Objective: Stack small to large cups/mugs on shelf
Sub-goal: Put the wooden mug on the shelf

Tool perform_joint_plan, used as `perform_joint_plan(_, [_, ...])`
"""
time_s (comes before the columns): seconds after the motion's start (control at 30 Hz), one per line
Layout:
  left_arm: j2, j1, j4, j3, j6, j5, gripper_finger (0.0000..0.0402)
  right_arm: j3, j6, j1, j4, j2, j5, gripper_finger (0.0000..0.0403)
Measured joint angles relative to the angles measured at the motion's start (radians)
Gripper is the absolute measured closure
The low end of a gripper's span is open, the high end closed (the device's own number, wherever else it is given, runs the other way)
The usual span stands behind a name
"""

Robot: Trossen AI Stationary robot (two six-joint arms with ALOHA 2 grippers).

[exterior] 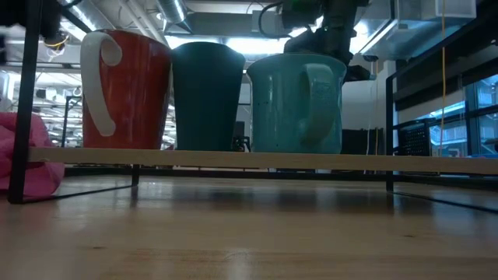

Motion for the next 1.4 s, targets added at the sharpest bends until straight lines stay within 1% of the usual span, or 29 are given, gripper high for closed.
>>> perform_joint_plan(0.07, [0.014, -0.069, 0.044, -0.051, -0.072, 0.043, 0.0362, 0.000, 0.009, 0.007, 0.005, 0.000, 0.002, 0.0397])
perform_joint_plan(0.13, [0.024, -0.138, 0.114, -0.093, -0.137, 0.045, 0.0345, 0.000, 0.021, 0.017, 0.012, 0.000, 0.002, 0.0397])
perform_joint_plan(0.2, [0.035, -0.198, 0.197, -0.113, -0.189, 0.018, 0.0328, 0.000, 0.026, 0.025, 0.019, 0.000, 0.001, 0.0397])
perform_joint_plan(0.3, [0.056, -0.275, 0.294, -0.117, -0.259, -0.053, 0.0307, 0.000, 0.048, 0.032, 0.025, 0.000, 0.001, 0.0397])
perform_joint_plan(0.37, [0.074, -0.322, 0.343, -0.117, -0.304, -0.075, 0.0296, 0.000, 0.052, 0.035, 0.033, 0.000, 0.001, 0.0397])
perform_joint_plan(0.47, [0.121, -0.398, 0.364, -0.117, -0.361, -0.067, 0.0288, 0.000, 0.073, 0.035, 0.042, 0.000, -0.001, 0.0397])
perform_joint_plan(0.63, [0.225, -0.507, 0.415, -0.117, -0.433, -0.071, 0.0289, 0.000, 0.084, 0.037, 0.044, 0.000, -0.002, 0.0397])
perform_joint_plan(0.77, [0.302, -0.538, 0.471, -0.117, -0.494, -0.095, 0.0288, 0.000, 0.094, 0.041, 0.070, 0.000, -0.002, 0.0397])
perform_joint_plan(0.9, [0.355, -0.541, 0.540, -0.117, -0.514, -0.097, 0.0289, 0.000, 0.094, 0.041, 0.094, 0.000, -0.003, 0.0397])
perform_joint_plan(0.97, [0.374, -0.541, 0.571, -0.117, -0.517, -0.114, 0.0288, 0.000, 0.094, 0.041, 0.094, 0.000, -0.003, 0.0397])
perform_joint_plan(1.13, [0.409, -0.541, 0.572, -0.116, -0.557, -0.141, 0.0289, 0.000, 0.087, 0.047, 0.092, 0.000, -0.020, 0.0397])
perform_joint_plan(1.4, [0.451, -0.540, 0.572, -0.117, -0.632, -0.141, 0.0290, 0.000, 0.067, 0.055, 0.078, 0.000, -0.021, 0.0397])
